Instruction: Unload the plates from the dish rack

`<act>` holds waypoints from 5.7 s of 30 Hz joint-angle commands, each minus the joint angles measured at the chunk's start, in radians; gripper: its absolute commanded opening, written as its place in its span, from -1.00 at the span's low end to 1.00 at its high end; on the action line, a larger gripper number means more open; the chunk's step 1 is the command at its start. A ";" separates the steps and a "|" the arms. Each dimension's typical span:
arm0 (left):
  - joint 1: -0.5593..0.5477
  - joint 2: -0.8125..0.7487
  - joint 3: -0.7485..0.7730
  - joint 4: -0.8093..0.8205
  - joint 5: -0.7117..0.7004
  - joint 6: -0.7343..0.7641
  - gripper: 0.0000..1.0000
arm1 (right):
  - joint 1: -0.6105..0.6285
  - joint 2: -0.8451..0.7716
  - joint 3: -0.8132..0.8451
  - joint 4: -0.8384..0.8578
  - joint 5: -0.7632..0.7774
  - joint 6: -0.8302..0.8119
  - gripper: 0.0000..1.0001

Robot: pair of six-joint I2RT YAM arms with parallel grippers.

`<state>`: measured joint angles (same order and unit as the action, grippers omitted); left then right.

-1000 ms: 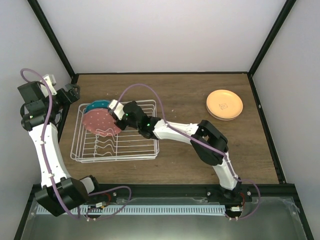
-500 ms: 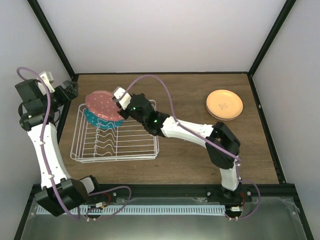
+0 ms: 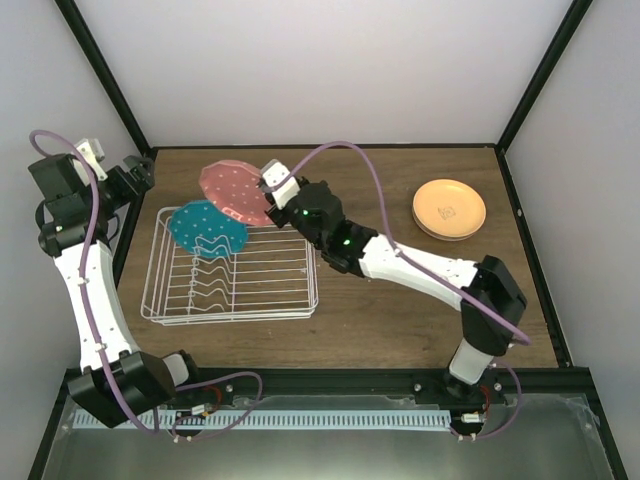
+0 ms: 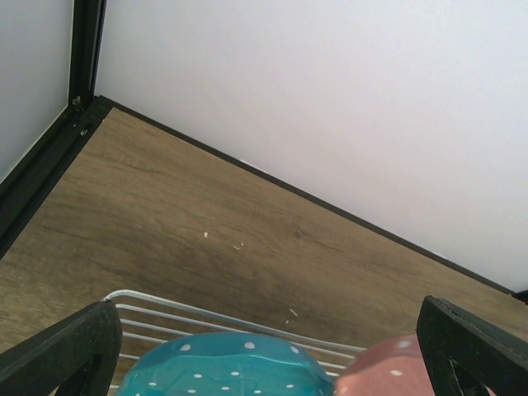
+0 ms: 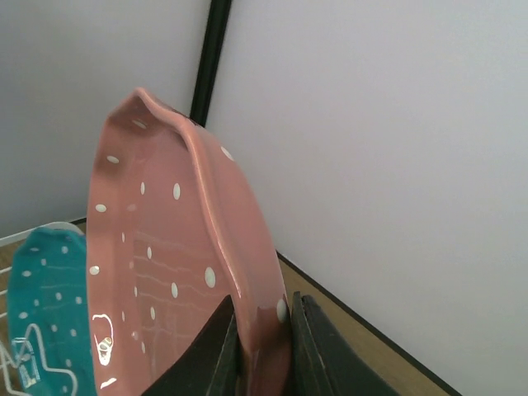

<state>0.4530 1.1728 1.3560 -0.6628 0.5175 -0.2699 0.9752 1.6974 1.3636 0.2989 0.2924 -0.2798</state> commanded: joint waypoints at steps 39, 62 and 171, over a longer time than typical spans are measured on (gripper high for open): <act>0.002 0.012 0.000 0.036 0.027 0.010 1.00 | -0.784 -0.074 -0.172 -0.550 -0.464 0.971 -0.99; 0.002 0.002 -0.012 0.031 0.024 -0.002 1.00 | -0.783 0.095 -0.155 -0.696 -0.471 0.930 -0.27; 0.003 -0.015 -0.020 0.102 0.032 -0.062 1.00 | -0.429 -0.095 0.335 -0.310 -0.180 0.280 -0.99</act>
<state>0.4530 1.1492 1.3144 -0.6052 0.5415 -0.3153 0.6502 1.6966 1.6756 -0.0147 -0.0044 -0.2146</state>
